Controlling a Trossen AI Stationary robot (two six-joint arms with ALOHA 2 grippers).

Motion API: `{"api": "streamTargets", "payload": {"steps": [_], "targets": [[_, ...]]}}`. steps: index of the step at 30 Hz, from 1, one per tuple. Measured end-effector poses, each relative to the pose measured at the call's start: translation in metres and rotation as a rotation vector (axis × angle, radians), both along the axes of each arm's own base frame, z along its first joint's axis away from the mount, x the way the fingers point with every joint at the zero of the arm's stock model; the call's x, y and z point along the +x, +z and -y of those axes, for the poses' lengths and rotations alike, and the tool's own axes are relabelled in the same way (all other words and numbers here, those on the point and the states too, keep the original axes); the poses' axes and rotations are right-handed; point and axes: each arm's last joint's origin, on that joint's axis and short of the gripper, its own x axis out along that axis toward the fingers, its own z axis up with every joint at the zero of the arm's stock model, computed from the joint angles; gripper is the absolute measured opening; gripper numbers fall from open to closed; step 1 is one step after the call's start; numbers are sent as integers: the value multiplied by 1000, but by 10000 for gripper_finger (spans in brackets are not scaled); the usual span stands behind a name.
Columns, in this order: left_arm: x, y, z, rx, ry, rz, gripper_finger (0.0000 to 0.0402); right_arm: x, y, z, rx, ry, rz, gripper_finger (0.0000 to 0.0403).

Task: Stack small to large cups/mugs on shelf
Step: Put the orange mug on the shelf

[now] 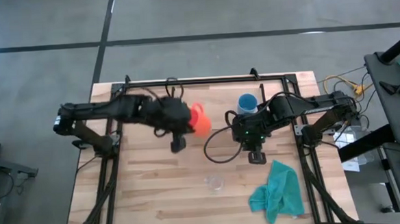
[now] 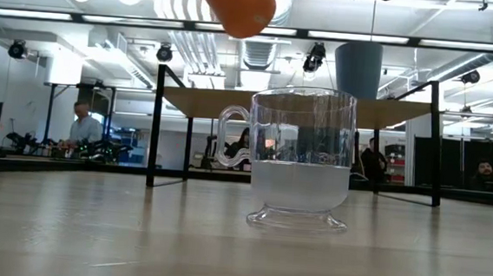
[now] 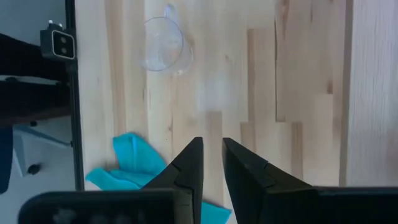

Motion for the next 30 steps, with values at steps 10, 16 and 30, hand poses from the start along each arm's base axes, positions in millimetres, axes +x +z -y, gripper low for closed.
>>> {"api": "streamTargets", "payload": {"steps": [10, 16, 30], "targets": [[32, -24, -50, -32, -30, -128, 0, -4, 3, 6, -162, -50, 33, 52], [61, -34, -66, -38, -95, -219, 0, -11, 13, 15, -365, -209, 114, 52], [101, -22, -96, 2, -104, -200, 0, -21, 22, 18, -373, -277, 155, 52]]}}
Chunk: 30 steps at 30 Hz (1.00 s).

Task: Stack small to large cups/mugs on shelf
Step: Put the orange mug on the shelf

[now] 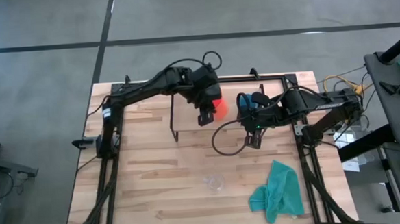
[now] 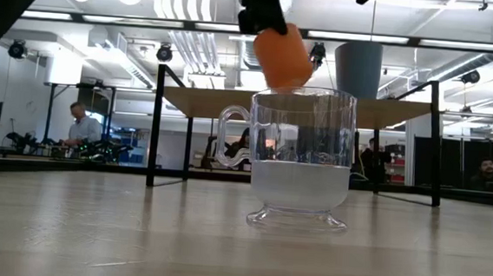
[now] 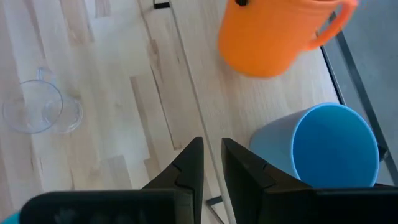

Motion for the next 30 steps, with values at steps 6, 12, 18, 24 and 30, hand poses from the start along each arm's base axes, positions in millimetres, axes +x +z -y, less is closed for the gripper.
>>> {"api": "streamTargets", "payload": {"steps": [6, 12, 18, 24, 30], "targets": [[1, -16, -6, -23, 12, -109, 0, 0, 0, 0, -5, 9, -2, 52], [6, -17, -7, -3, -11, -76, 0, -1, 1, 0, -4, 9, -1, 52], [7, -16, -7, 2, -12, -61, 10, -1, 1, 0, -2, 5, 0, 52], [10, -15, -8, 5, -4, -25, 52, -1, 1, 0, -1, 2, 2, 52], [11, -14, -7, 5, -5, -20, 84, -1, 1, 0, -1, 2, 1, 52]]}}
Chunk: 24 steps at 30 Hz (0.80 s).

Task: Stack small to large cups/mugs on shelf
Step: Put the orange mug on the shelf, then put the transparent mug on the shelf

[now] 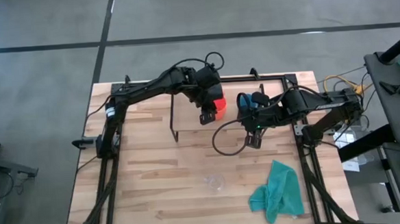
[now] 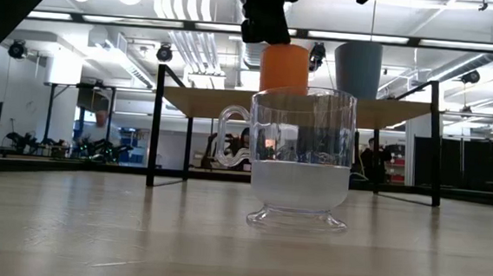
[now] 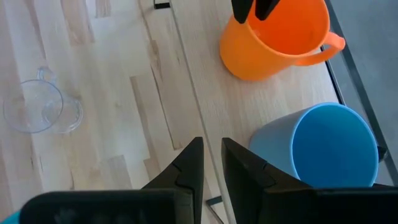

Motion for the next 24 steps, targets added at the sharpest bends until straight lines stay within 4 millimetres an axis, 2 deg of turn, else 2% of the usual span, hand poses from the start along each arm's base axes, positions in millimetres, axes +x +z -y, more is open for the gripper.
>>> {"api": "streamTargets", "payload": {"steps": [6, 12, 18, 24], "targets": [[-1, 13, 2, -9, -17, 63, 89, 0, 0, 0, 0, 0, 0, 52], [-15, 42, 13, -150, -43, 158, 89, 0, 0, 0, 0, 0, -2, 52], [-38, 60, 35, -192, -89, 131, 89, 0, 0, 0, -2, 3, -4, 52], [-53, 59, 67, -232, -135, -6, 89, -1, 1, 0, -4, 7, -2, 52]]}}
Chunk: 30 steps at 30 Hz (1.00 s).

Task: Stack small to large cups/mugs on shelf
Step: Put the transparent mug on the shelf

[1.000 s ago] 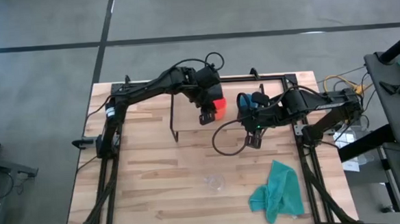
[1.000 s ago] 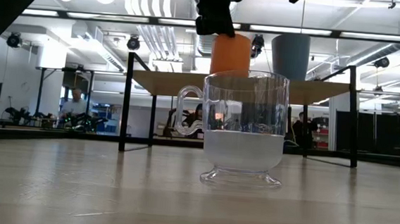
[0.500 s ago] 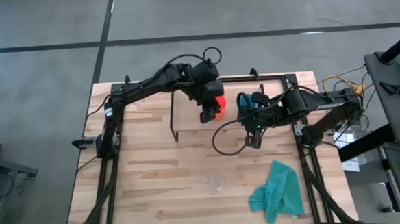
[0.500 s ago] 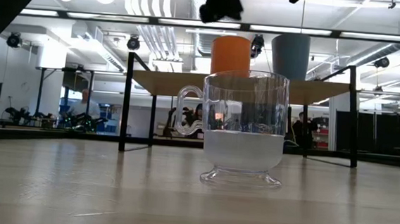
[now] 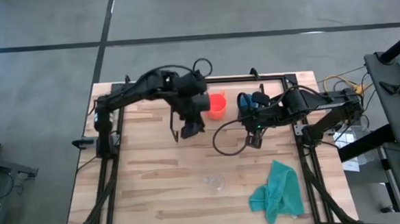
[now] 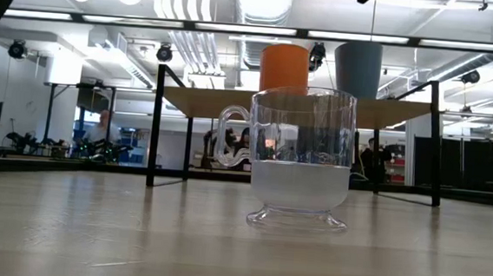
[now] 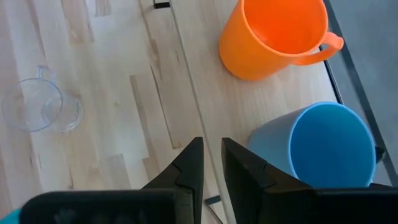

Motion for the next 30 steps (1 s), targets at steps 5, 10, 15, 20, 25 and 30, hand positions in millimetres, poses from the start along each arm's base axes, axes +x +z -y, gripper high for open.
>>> {"api": "streamTargets", "payload": {"steps": [5, 10, 15, 20, 25, 30], "targets": [[1, -6, 26, -3, -74, -40, 89, -10, 7, 1, -5, 25, 20, 52], [7, -24, 46, -16, -108, -103, 89, -34, 25, -2, 34, 13, 112, 52], [20, -47, 59, -39, -100, -124, 89, -59, 44, -12, 91, 62, 248, 52], [31, -65, 65, -58, -86, -110, 89, -76, 60, -28, 149, 170, 390, 52], [40, -87, 70, -96, -37, -129, 89, -79, 60, -46, 142, 227, 455, 52], [47, -108, 80, -131, -8, -130, 89, -74, 41, -63, 101, 256, 397, 52]]}}
